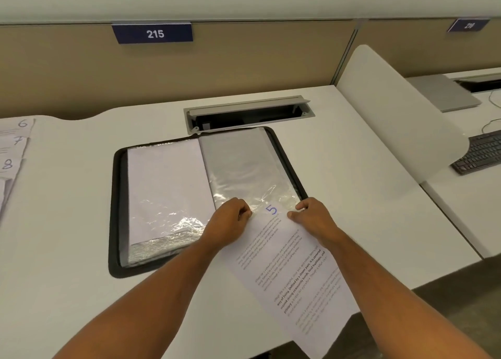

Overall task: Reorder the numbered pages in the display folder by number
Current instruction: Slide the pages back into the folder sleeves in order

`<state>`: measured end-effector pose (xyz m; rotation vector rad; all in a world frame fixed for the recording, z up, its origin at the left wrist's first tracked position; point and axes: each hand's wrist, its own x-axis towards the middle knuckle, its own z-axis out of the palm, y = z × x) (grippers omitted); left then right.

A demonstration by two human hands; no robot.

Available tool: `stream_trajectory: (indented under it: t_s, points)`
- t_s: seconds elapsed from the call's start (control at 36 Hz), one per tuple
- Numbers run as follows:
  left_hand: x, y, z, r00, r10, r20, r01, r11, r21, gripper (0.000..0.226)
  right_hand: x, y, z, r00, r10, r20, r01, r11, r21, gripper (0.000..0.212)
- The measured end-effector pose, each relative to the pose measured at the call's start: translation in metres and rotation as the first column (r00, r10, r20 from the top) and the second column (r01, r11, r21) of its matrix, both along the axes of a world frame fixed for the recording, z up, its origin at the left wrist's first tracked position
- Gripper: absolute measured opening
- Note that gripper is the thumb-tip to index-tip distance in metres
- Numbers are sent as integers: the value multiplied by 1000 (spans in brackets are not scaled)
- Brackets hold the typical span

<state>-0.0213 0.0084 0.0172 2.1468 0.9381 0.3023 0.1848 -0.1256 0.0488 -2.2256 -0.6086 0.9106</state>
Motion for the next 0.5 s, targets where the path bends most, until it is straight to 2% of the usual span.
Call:
stream_trajectory:
  t_s: [0.06,0.17,0.31,0.42,0.5]
  points:
    - [1,-1,-1,999,-30,-42,32,998,59,13,-1,1,1,999,-42,12,41,999,22,29]
    - [1,-3,-7,987,-99,-124,126,965,229,44,-1,0,-3,994,-93,58,90,994,57,23]
    - [1,-4,-15,983,-103,-153,158,895,418,22,-5,1,-7,987,-119,106,113,992,63,20]
    - [-4,-4,-14,977,-99,-191,180,861,475,35,-9,2,-11,982,-126,143,119,991,57,18]
    - [-9,-3,-15,976,-77,-205,170,859,483,36,-10,3,-13,978,-141,151,134,989,59,18]
